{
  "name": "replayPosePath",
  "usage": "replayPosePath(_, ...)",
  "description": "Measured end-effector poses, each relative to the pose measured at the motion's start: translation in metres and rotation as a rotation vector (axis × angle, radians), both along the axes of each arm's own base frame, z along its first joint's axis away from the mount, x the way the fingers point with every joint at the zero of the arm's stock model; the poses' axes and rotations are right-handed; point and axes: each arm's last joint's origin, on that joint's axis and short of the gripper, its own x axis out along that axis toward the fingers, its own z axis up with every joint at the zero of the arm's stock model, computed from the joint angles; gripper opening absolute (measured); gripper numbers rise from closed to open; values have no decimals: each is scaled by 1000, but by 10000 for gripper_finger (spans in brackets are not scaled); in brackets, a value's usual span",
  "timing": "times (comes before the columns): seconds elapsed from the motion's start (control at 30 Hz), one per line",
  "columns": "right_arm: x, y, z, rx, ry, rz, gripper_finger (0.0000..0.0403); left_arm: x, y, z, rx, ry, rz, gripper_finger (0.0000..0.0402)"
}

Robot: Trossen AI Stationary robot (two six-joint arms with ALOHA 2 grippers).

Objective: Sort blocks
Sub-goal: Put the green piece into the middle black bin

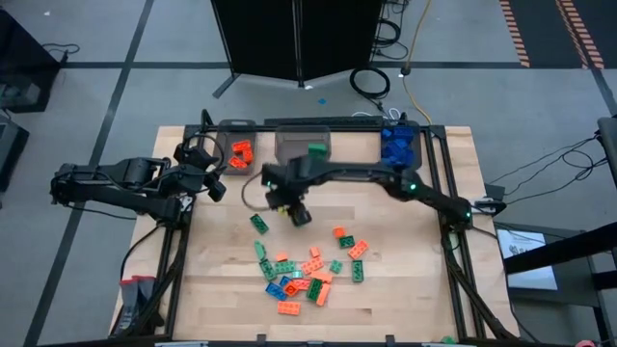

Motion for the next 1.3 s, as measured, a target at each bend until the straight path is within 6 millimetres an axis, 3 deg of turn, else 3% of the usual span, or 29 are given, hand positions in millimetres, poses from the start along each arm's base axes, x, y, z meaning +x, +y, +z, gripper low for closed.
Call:
replayPosePath(0.23,4,12,-35,-7,94,86,160,0,0,0,-14,-14,15,160)
replayPosePath(0.33,4,13,-39,-19,107,118,169,0,0,0,-14,-13,15,160)
replayPosePath(0.67,0,18,-34,-4,139,101,293,-2,0,-2,-13,11,15,160)
replayPosePath(0.8,0,22,-34,-10,139,97,321,-2,0,-2,-13,12,15,160)
replayPosePath(1.07,-2,20,-61,-62,210,89,306,-2,0,-2,-13,12,15,160)
replayPosePath(1.3,-9,15,-79,-117,255,71,248,-2,0,-2,-13,11,15,160)
